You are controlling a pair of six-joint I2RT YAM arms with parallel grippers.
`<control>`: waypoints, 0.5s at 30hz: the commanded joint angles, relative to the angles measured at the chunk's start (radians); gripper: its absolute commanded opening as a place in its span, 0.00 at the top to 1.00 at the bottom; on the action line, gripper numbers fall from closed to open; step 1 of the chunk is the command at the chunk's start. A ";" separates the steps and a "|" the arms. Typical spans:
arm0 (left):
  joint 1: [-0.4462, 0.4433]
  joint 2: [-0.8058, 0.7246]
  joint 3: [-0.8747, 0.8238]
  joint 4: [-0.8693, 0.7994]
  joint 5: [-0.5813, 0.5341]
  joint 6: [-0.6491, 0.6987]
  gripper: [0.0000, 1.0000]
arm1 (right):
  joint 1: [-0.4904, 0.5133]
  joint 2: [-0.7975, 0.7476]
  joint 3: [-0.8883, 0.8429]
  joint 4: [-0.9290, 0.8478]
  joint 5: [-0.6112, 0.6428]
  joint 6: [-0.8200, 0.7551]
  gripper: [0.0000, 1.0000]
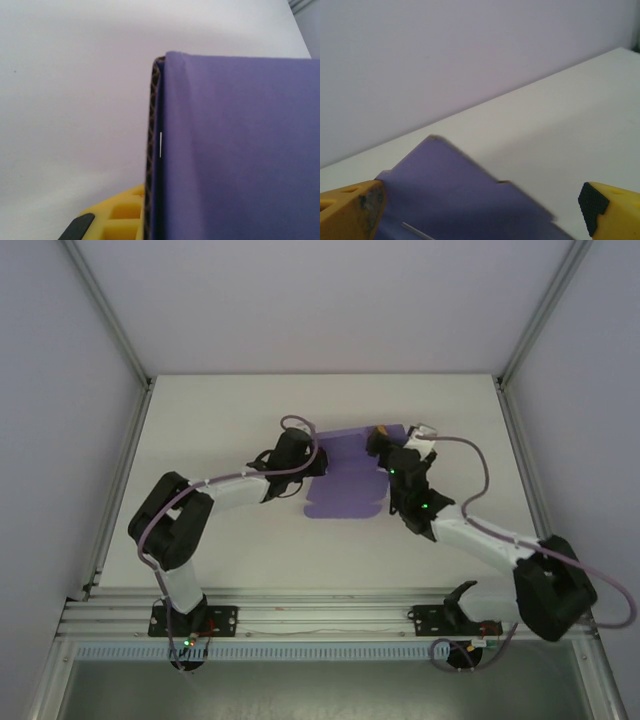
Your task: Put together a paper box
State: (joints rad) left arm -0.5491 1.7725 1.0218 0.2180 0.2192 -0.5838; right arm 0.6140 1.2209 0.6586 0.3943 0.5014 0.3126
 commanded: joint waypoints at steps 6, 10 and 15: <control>0.043 -0.099 -0.044 0.030 0.016 0.026 1.00 | -0.144 -0.245 -0.067 -0.450 0.007 0.010 0.01; 0.044 -0.101 -0.034 0.018 0.014 0.059 1.00 | -0.186 -0.213 -0.061 -0.449 -0.113 0.018 0.00; 0.045 -0.091 -0.023 0.009 0.015 0.059 1.00 | -0.186 -0.115 -0.010 -0.389 -0.198 -0.039 0.00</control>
State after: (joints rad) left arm -0.5037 1.6943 0.9848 0.2199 0.2432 -0.5484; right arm 0.4309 1.0744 0.6094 0.0162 0.3725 0.3054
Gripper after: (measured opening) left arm 0.084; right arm 0.996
